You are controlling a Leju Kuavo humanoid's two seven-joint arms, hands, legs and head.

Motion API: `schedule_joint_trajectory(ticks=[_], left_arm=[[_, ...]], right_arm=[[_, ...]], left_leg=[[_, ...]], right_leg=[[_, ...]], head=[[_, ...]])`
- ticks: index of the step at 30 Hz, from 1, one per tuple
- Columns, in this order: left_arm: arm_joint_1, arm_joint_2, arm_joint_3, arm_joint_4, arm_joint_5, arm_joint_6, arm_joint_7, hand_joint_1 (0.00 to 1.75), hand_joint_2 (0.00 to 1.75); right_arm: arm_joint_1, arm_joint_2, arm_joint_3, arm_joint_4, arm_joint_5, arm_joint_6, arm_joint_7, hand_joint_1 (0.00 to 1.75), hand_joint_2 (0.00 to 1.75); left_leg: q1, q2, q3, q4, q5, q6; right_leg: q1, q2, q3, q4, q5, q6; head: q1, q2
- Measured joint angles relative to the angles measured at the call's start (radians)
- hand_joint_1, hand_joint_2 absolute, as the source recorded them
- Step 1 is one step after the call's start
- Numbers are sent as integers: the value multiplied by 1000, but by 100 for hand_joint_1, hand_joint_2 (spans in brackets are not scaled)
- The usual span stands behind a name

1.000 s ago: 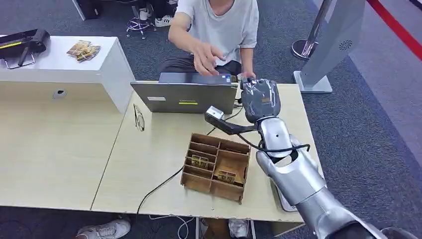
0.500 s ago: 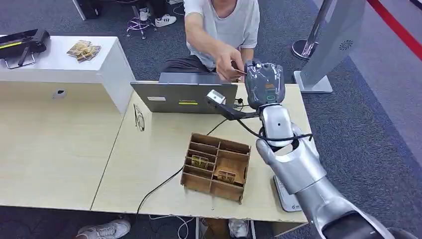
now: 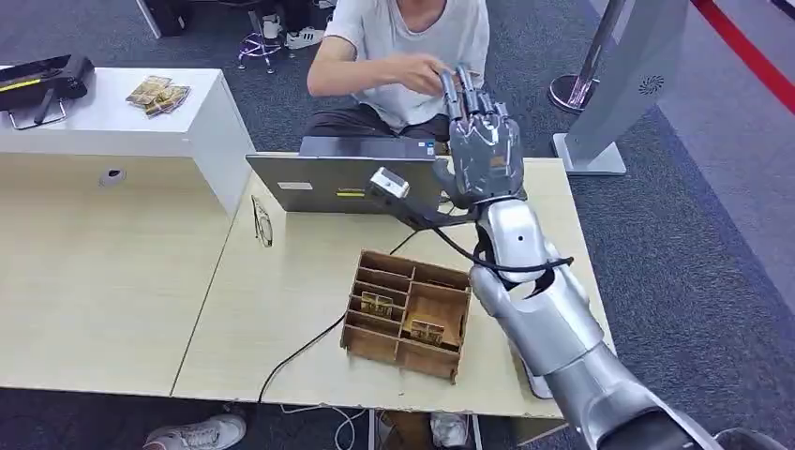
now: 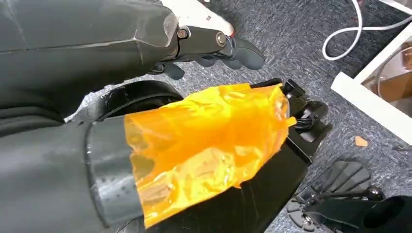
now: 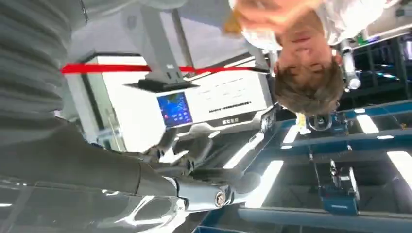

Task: Pass the card to the sensor for recognition and then transmit it.

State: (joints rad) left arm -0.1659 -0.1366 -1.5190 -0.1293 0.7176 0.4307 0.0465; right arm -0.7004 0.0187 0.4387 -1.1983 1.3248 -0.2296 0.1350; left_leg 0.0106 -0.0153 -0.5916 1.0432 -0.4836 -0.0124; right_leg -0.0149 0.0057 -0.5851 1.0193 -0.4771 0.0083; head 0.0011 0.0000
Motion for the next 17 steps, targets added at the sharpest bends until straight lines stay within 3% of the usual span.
schedule_joint_trajectory(ticks=[7, 8, 17], left_arm=[[-1, -3, 0, 0, 18, 5, 15, 0, 0], [0, -3, 0, 0, 21, 9, 15, 0, 0], [2, -3, 0, 0, 60, 30, 12, 0, 0]], right_arm=[[73, 8, 5, -89, -97, -28, -44, 0, 175], [84, 9, 6, -103, -116, -29, -57, 0, 0], [228, 14, 26, -291, -354, -50, -158, 0, 0]], left_leg=[[0, 0, 0, 0, 0, 0], [0, 0, 0, 0, 0, 0], [0, 0, 0, 0, 0, 0]], right_leg=[[0, 0, 0, 0, 0, 0], [0, 0, 0, 0, 0, 0], [0, 0, 0, 0, 0, 0]], head=[[0, 0], [0, 0], [0, 0]])
